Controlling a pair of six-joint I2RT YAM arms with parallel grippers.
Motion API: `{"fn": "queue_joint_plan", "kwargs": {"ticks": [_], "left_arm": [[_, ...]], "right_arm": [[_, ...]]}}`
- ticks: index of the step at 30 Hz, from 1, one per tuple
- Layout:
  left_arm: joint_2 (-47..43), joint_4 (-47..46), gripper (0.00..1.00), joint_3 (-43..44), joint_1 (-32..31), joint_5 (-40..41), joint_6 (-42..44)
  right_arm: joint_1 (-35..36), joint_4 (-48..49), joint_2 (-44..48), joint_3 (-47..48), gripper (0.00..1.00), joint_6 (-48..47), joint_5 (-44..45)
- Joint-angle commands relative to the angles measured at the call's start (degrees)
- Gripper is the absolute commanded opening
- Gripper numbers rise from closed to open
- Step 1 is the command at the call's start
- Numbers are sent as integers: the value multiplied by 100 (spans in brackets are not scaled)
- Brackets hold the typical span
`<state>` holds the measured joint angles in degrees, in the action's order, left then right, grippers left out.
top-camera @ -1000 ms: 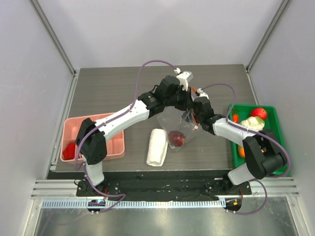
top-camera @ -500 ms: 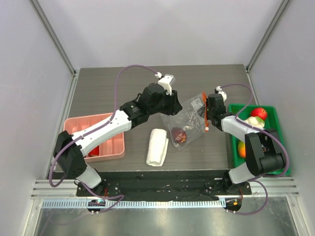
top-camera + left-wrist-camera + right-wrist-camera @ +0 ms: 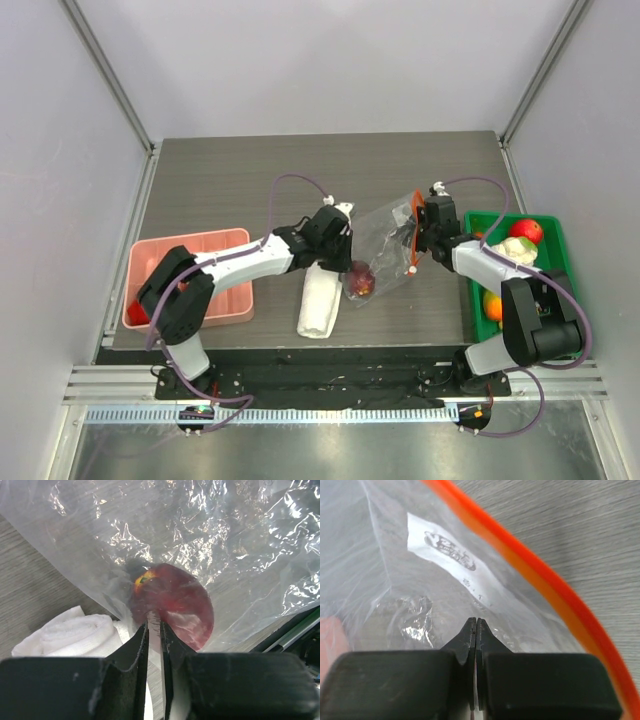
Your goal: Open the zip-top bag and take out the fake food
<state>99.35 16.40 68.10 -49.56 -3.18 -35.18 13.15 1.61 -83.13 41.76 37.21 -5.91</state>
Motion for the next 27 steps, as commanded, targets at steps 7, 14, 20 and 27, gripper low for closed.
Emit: {"fn": "queue_joint_plan", "kwargs": {"ticks": [7,14,20,27], "left_arm": [[936,-163,15,827,-98,-384,-24],[1798,168,15,2161,-1,62,309],[1554,706,23,2306,69,265,723],[191,425,24,741,-9,-1192,741]], "right_arm": [[-5,-424,438,34,5,-276,-490],[-198,-871,447,69,11,-118,-666],[-304,-1477,649,218,28,-249,-341],[-321,-1883,719,290,42,-373,-859]]}}
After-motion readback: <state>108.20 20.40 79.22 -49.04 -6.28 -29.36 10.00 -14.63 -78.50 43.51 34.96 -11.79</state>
